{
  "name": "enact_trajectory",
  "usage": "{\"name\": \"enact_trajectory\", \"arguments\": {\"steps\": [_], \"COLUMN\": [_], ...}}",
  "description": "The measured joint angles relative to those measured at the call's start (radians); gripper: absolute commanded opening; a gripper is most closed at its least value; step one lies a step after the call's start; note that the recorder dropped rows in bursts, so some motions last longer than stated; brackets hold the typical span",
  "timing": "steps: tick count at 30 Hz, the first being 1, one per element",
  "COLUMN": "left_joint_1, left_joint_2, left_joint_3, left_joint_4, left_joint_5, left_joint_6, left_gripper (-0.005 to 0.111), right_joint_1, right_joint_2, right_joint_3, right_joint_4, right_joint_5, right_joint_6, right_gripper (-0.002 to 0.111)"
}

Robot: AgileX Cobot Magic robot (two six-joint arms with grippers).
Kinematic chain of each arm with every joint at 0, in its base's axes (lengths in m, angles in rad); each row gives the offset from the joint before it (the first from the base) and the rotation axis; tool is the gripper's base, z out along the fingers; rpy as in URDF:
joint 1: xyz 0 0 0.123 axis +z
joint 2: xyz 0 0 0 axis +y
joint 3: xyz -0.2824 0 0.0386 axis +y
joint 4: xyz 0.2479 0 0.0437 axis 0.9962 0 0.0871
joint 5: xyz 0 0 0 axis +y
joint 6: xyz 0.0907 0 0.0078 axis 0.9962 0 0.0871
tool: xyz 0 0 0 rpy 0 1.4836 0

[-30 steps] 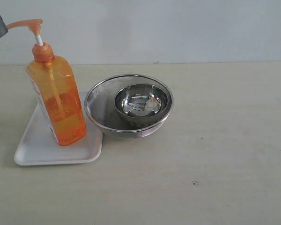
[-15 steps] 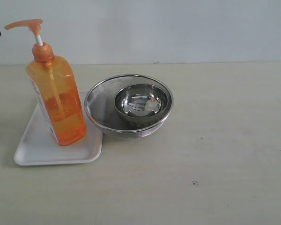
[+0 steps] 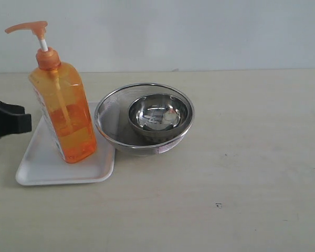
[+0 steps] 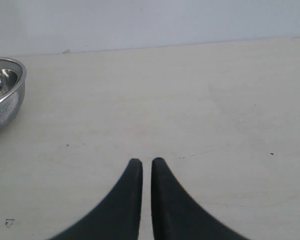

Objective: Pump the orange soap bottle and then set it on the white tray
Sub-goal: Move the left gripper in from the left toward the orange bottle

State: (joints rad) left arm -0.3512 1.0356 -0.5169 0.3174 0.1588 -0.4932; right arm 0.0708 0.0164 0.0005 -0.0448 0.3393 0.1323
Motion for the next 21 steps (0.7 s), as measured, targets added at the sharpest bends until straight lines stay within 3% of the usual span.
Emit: {"name": "enact_trajectory", "arguments": {"steps": [7,14,17,21], "left_joint_1": [-0.163,-0.187,-0.187,-0.187], "left_joint_2": [-0.077,-0.099,-0.099,-0.099], "left_joint_3": [0.0,0.0,0.033,0.15], "left_joint_4": [-0.406,-0.5,-0.501,-0.501], "left_joint_5": [0.067,0.058,-0.016,-0.257], "left_joint_6": [0.399,0.478,0.473,0.462], "left_gripper": [0.005,0.005,0.005,0.005], "right_joint_1": [0.0,0.0,0.0,0.0], "right_joint_2": [0.0,0.0,0.0,0.0], "right_joint_3": [0.0,0.0,0.0,0.0], "right_joint_4": [0.0,0.0,0.0,0.0], "right_joint_5": [0.0,-0.002,-0.002,-0.002], "right_joint_6": [0.0,0.0,0.0,0.0], "right_gripper": [0.004,0.004,0.004,0.004]}}
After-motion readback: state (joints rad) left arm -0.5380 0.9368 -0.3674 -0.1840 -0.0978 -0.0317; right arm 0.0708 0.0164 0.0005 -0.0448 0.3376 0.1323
